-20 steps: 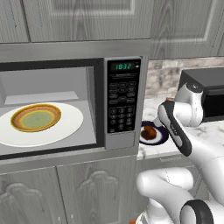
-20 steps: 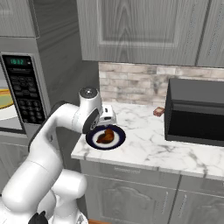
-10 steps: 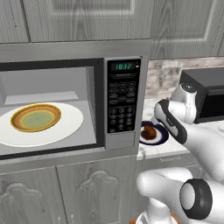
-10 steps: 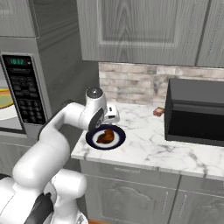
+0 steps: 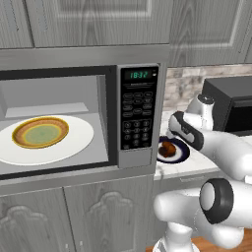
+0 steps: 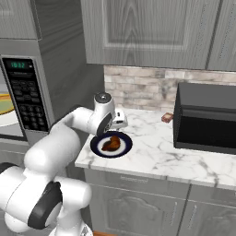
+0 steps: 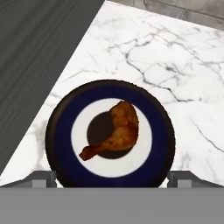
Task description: Pick the chicken drumstick from the counter and place it in the microwave. Then turn on the microwave.
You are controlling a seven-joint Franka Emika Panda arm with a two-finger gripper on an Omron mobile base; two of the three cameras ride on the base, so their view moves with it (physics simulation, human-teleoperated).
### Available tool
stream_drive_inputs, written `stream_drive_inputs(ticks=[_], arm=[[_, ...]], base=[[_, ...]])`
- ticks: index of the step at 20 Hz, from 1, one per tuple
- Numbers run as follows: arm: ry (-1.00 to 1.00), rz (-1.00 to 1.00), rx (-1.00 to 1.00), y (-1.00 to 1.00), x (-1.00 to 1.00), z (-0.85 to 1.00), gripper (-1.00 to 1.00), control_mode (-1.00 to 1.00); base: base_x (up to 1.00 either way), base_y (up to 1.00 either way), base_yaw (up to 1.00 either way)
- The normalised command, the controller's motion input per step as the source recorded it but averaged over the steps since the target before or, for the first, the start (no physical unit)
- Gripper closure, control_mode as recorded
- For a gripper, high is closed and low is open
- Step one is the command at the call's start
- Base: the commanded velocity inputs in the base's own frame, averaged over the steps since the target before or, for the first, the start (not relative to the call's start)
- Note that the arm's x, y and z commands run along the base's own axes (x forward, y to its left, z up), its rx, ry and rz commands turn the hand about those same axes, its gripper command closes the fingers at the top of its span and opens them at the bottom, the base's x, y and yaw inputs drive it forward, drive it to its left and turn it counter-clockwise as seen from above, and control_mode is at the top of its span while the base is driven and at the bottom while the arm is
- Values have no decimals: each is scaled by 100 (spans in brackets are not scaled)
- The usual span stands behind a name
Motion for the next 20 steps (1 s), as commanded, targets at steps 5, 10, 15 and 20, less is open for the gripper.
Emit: stream_drive_inputs(ticks=[5,10,15,20], arm=[[0,0,1,-1,21,-25,-100,-100],[0,0,1,-2,14,-28,-100,-100],[0,0,1,-3,8,-26,-100,-100],[0,0,1,0,1,-24,-100,-100]], base=[[0,0,0],[0,0,0],[0,0,0],[0,0,0]])
